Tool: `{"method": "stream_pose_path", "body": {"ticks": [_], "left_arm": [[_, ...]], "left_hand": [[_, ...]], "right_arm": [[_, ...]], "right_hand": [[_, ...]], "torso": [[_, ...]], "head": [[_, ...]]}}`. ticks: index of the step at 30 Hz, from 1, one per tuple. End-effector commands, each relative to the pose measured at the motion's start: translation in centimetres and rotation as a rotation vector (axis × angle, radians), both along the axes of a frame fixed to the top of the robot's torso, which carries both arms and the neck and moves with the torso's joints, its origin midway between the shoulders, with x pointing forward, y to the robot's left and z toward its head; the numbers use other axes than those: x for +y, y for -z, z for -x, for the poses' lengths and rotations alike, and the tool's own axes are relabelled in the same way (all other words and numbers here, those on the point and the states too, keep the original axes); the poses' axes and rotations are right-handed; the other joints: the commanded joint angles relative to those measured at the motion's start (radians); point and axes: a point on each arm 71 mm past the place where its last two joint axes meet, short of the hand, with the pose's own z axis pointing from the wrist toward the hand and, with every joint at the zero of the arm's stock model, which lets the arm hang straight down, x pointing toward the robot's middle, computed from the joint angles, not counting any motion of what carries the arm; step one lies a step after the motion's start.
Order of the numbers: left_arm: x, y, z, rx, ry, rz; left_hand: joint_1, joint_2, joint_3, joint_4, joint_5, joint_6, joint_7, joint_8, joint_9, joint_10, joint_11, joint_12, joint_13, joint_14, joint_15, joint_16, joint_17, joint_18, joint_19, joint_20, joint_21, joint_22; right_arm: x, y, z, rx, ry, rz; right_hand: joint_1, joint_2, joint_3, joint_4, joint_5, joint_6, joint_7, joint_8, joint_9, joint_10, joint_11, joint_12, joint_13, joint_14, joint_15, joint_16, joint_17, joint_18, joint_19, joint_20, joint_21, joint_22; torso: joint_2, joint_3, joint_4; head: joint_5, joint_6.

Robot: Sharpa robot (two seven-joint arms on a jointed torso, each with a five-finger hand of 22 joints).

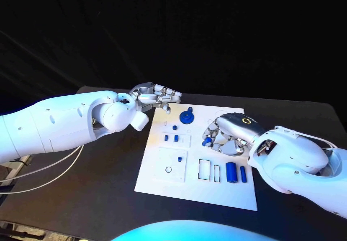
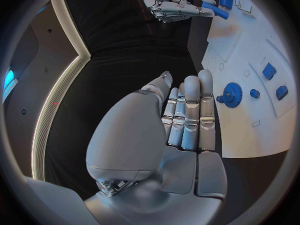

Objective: Assemble the parts on the task board

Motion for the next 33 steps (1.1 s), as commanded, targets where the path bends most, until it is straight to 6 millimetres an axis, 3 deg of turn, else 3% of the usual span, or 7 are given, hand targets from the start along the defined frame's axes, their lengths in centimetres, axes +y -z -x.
{"method": "stream_pose_path", "body": {"ticks": [1,13,23,33], "left_arm": [[-0.4,-0.1,0.0,-0.003,0.023,0.009],[-1.0,0.0,-0.2,-0.004,0.031,0.012],[-1.3,0.1,-0.2,-0.003,0.035,0.013],[-1.4,0.1,-0.2,-0.002,0.039,0.014]], "left_hand": [[0.003,0.008,-0.004,-0.002,0.0,0.004,-0.006,0.005,-0.001,-0.005,-0.003,0.004,0.002,-0.004,0.0,-0.002,-0.001,0.013,0.007,0.0,-0.005,-0.001],[0.003,0.008,-0.004,-0.002,0.0,0.004,-0.006,0.005,-0.001,-0.005,-0.003,0.004,0.002,-0.004,0.0,-0.002,-0.001,0.013,0.007,0.0,-0.005,-0.001],[0.004,0.009,-0.005,-0.003,0.0,0.003,-0.005,0.005,-0.001,-0.007,-0.003,0.005,0.002,-0.005,-0.001,-0.002,-0.002,0.013,0.008,0.0,-0.006,-0.001],[0.004,0.009,-0.005,-0.003,0.0,0.003,-0.005,0.005,-0.001,-0.007,-0.003,0.005,0.002,-0.005,-0.001,-0.002,-0.002,0.013,0.008,0.0,-0.006,-0.001]], "right_arm": [[1.5,-0.2,1.0,0.01,-0.057,-0.059],[7.0,3.1,3.4,0.102,-0.192,-0.102],[8.4,5.6,3.3,0.139,-0.198,-0.079],[8.8,7.0,3.4,0.152,-0.192,-0.053]], "right_hand": [[0.009,-0.002,0.006,-0.002,0.007,-0.001,0.009,0.006,0.021,-0.007,0.003,-0.002,0.0,0.063,-0.003,0.004,0.05,-0.009,0.0,-0.003,0.0,0.075],[0.013,-0.001,0.012,-0.008,0.018,-0.009,0.016,0.003,0.025,-0.014,0.008,-0.005,-0.001,0.062,0.0,0.003,0.046,-0.006,-0.005,-0.002,-0.013,0.071],[0.015,-0.001,0.016,-0.013,0.028,-0.016,0.021,0.0,0.027,-0.021,0.011,-0.008,-0.001,0.062,0.003,0.003,0.046,-0.006,-0.005,0.0,-0.014,0.072],[0.014,-0.001,0.016,-0.013,0.029,-0.016,0.021,0.0,0.028,-0.022,0.012,-0.008,-0.001,0.062,0.004,0.003,0.046,-0.006,-0.005,0.0,-0.014,0.072]], "torso": [[0.0,-0.0001,0.0004],[0.0,-0.0001,0.0003],[0.002,0.0004,-0.0005],[0.001,0.0006,0.0002]], "head": [[0.008,-0.004],[0.038,-0.009],[0.053,-0.016],[0.06,-0.023]]}}
